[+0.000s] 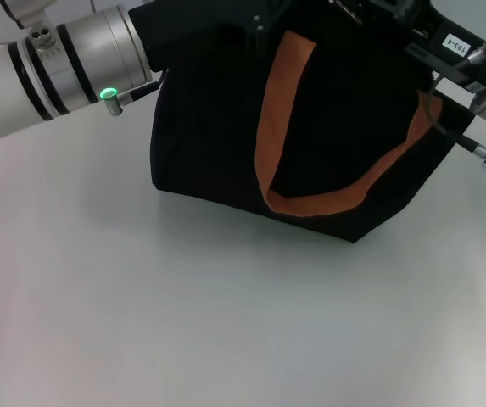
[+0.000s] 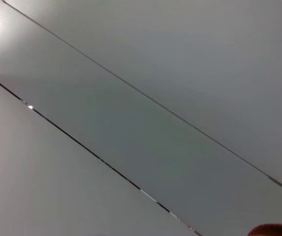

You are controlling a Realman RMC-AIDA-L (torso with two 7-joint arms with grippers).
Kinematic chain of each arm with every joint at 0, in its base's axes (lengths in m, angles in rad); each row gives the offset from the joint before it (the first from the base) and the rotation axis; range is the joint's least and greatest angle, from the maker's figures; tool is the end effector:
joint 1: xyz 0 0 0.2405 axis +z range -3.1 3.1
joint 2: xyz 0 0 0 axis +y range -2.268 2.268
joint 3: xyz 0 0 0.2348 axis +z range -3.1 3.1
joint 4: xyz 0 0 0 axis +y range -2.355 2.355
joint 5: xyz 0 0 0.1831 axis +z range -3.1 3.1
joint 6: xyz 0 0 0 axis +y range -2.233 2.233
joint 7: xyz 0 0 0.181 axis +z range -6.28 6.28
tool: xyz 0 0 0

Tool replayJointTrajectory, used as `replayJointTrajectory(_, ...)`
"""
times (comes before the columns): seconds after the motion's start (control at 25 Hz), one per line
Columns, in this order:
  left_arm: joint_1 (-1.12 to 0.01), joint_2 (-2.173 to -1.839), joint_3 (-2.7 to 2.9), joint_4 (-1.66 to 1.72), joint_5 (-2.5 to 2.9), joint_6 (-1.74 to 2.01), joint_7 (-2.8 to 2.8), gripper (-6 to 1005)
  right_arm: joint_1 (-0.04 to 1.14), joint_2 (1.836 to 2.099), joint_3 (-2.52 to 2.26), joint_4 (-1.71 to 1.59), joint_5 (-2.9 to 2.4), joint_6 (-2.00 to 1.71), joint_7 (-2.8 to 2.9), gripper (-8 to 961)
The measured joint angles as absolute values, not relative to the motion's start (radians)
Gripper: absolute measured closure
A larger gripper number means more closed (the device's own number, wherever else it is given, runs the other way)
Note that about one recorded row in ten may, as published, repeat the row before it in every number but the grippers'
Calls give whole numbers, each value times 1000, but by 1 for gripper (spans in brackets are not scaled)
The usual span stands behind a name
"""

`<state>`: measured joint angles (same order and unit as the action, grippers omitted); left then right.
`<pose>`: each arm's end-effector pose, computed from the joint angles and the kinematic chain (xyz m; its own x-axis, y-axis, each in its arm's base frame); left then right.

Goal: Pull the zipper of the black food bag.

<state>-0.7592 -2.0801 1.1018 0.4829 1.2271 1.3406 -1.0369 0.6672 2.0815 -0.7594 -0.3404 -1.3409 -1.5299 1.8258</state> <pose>-0.0819 0.3739 -0.0248 0.6518 -0.0887 0.7532 0.2292 -0.9237 -0.3071 0.1339 0.3578 0.0037 0.0309 -0.6130 -0.7895 -0.6571 -0.6077 0.4460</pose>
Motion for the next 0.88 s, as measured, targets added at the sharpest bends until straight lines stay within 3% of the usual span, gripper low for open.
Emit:
replayJointTrajectory(0.28, -759, -2080, 1103, 483, 1222, 1341, -1037, 969, 657, 2082, -756, -341, -1339, -1547, 1708, 713)
replayJointTrajectory(0.72, -757, -2080, 1104, 482, 1220, 1340, -1038, 969, 568, 2086, -755, -327, -1264, -1696, 1413, 619)
replayJointTrajectory(0.88, -758, -2080, 1105, 482, 1220, 1340, -1038, 969, 525, 2083, -745, -329, -1264, -1695, 1430, 464)
